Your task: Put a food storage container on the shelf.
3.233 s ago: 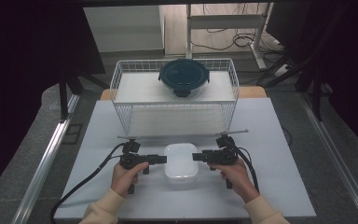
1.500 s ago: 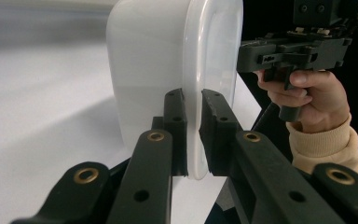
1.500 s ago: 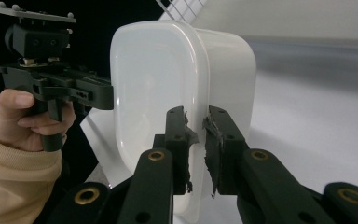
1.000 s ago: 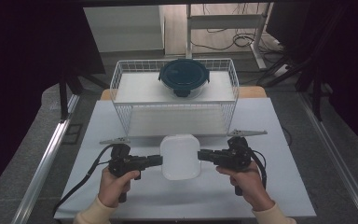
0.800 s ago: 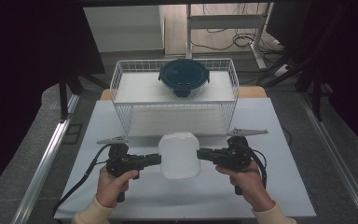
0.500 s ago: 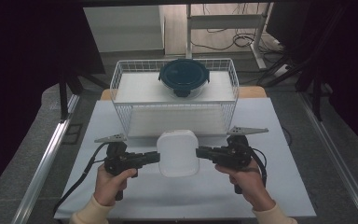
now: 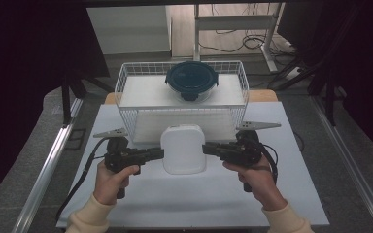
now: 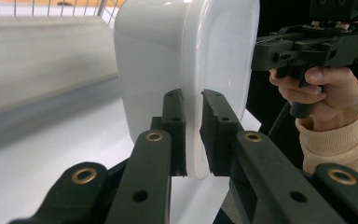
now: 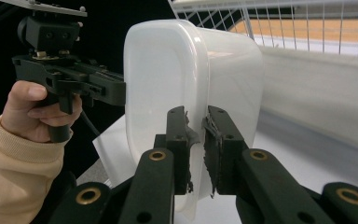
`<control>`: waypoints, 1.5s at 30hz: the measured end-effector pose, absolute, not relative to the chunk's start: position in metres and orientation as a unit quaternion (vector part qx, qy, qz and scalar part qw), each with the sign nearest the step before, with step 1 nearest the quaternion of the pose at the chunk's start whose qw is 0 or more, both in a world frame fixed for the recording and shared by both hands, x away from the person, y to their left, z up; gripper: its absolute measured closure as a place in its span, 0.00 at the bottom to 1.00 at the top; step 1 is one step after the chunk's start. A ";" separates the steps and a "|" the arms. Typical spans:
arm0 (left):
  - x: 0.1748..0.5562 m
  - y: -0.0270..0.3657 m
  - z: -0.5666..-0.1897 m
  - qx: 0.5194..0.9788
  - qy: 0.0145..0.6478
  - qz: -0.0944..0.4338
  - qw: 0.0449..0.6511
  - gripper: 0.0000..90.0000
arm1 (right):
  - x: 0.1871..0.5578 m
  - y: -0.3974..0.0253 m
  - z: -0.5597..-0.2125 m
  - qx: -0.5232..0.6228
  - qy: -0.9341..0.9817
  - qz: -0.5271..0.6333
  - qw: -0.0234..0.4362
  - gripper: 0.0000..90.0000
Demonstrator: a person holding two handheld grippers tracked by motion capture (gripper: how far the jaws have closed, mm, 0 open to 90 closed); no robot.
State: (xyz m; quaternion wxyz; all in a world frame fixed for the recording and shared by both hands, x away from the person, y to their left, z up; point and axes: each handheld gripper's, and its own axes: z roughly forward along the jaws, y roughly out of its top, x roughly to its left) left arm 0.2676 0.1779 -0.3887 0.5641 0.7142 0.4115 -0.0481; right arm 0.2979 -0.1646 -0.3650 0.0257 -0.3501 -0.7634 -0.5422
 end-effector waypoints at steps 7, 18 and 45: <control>0.275 0.181 -0.371 0.711 0.407 -0.042 0.573 0.90 | 0.304 -0.161 -0.344 -0.340 -0.764 -0.548 0.016 0.89; 0.289 0.181 -0.348 0.713 0.402 -0.029 0.574 0.90 | 0.317 -0.161 -0.323 -0.336 -0.762 -0.554 0.008 0.89; 0.327 0.179 -0.282 0.718 0.392 0.006 0.576 0.89 | 0.350 -0.160 -0.260 -0.329 -0.757 -0.564 -0.022 0.89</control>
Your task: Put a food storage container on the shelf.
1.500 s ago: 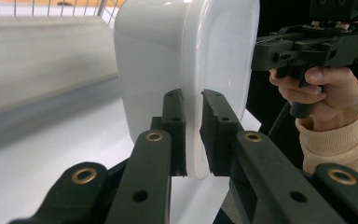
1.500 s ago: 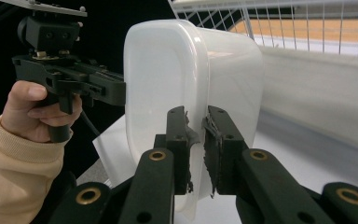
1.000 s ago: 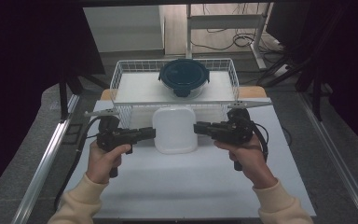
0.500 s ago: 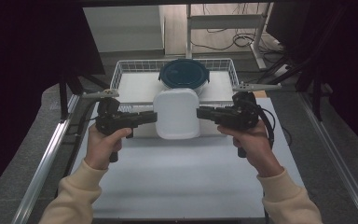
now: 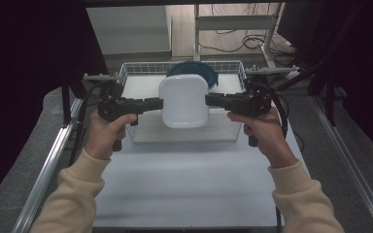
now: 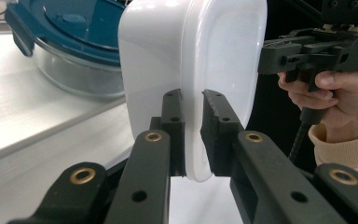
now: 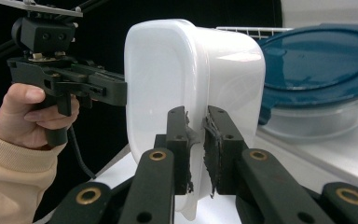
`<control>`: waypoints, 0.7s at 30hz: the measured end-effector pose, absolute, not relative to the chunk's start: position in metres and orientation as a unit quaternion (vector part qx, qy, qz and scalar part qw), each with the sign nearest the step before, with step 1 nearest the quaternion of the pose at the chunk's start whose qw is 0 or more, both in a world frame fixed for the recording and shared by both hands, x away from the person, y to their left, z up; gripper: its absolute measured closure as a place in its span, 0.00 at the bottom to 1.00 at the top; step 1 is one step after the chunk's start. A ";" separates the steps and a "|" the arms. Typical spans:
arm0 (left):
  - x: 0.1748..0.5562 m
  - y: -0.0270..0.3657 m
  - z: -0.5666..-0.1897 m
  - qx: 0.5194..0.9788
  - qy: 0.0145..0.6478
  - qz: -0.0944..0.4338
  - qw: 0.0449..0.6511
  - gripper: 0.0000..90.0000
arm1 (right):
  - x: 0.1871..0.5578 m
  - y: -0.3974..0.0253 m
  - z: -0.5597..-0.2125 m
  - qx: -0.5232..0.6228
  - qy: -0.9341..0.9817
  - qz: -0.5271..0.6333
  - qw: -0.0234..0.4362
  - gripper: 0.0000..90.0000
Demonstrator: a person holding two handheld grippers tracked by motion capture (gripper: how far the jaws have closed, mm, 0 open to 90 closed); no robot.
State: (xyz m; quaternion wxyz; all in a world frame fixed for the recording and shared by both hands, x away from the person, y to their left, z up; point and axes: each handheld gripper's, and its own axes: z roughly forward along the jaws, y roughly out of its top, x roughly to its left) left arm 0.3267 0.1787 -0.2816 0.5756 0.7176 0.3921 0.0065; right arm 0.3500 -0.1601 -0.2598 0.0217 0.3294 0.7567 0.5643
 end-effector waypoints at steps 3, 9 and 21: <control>0.333 0.180 -0.277 0.717 0.394 0.006 0.575 0.89 | 0.356 -0.158 -0.255 0.328 0.756 0.566 0.023 0.89; 0.343 0.180 -0.271 0.718 0.396 0.009 0.572 0.89 | 0.366 -0.156 -0.249 0.335 0.756 0.562 0.024 0.89; 0.360 0.178 -0.253 0.720 0.393 0.012 0.572 0.89 | 0.378 -0.157 -0.233 0.342 0.751 0.563 0.029 0.89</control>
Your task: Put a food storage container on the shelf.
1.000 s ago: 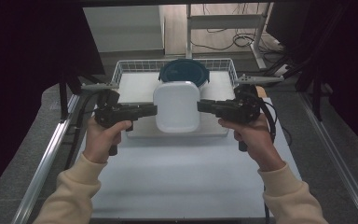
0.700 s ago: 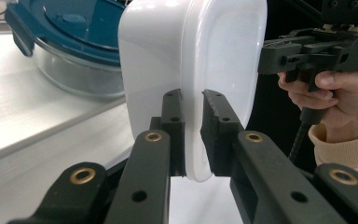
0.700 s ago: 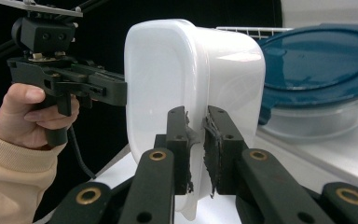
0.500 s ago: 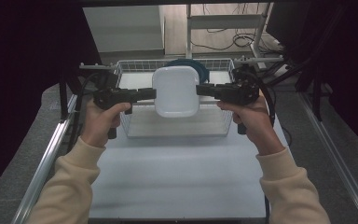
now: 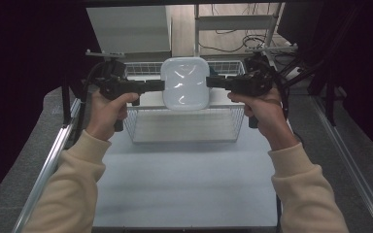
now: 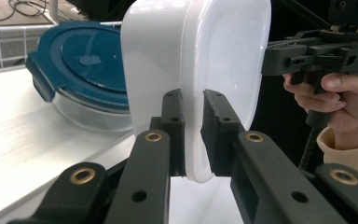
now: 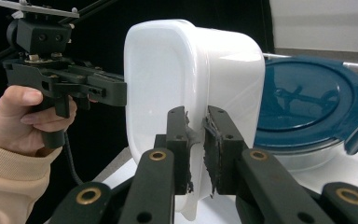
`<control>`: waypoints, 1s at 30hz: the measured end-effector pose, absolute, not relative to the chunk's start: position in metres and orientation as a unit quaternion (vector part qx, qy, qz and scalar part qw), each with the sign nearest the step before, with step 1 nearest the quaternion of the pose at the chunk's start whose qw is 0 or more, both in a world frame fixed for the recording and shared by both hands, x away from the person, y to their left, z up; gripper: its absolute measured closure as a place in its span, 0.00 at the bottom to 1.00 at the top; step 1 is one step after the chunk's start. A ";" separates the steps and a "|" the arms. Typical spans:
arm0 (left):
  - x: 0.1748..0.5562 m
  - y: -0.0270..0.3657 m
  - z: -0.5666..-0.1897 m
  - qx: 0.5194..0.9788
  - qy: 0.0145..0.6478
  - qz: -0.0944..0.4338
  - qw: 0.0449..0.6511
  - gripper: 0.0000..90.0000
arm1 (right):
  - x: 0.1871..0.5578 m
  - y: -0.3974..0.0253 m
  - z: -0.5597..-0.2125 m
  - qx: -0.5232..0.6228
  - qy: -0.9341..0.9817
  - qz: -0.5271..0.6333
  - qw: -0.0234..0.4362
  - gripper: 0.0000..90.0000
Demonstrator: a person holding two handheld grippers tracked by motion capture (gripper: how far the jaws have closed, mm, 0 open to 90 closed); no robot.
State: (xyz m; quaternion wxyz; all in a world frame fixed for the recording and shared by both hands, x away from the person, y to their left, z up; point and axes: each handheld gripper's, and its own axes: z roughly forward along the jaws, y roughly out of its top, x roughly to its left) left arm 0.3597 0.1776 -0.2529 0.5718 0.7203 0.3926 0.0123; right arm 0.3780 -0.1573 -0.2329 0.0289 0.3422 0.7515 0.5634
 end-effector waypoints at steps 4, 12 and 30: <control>0.365 0.177 -0.245 0.721 0.393 0.013 0.571 0.89 | 0.383 -0.158 -0.225 0.344 0.749 0.565 0.029 0.89; 0.382 0.177 -0.234 0.722 0.396 0.005 0.568 0.89 | 0.395 -0.157 -0.213 0.354 0.747 0.562 0.028 0.89; 0.415 0.173 -0.236 0.720 0.413 -0.028 0.557 0.89 | 0.426 -0.159 -0.207 0.387 0.748 0.539 0.008 0.89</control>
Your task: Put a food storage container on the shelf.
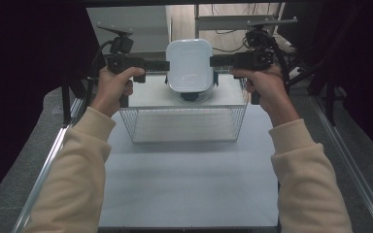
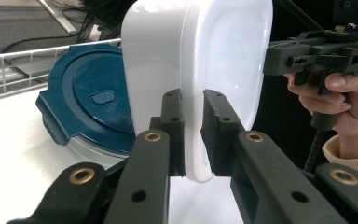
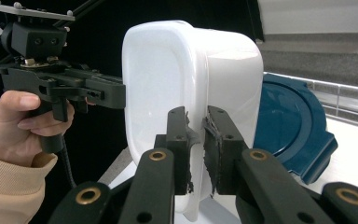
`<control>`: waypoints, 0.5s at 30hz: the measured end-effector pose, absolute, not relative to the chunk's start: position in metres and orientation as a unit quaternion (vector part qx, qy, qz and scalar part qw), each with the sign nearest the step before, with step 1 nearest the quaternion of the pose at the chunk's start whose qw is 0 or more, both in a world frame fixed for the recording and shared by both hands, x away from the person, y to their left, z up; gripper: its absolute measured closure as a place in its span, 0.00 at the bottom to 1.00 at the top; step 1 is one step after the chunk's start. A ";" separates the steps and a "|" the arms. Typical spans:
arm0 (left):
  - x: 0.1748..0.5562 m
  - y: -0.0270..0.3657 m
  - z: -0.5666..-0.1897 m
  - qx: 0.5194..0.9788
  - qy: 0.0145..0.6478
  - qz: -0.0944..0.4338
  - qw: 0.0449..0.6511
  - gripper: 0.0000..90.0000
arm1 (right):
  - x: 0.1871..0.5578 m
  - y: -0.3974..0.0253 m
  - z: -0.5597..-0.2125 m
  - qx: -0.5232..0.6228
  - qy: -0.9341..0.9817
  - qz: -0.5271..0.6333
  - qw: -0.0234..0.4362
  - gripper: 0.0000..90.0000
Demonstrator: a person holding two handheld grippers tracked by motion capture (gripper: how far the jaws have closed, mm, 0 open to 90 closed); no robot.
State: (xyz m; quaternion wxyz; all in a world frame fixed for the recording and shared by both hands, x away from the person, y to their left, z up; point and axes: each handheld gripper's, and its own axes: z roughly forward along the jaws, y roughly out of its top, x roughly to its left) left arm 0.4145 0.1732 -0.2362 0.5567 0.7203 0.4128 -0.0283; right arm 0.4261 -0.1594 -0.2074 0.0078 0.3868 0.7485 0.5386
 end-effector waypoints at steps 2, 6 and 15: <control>0.418 0.172 -0.238 0.719 0.418 -0.031 0.555 0.89 | 0.429 -0.160 -0.209 0.391 0.748 0.537 0.004 0.89; 0.426 0.172 -0.242 0.715 0.425 -0.040 0.553 0.89 | 0.436 -0.160 -0.213 0.402 0.747 0.530 -0.003 0.89; 0.447 0.173 -0.244 0.692 0.447 -0.088 0.560 0.88 | 0.462 -0.163 -0.216 0.428 0.736 0.522 -0.042 0.86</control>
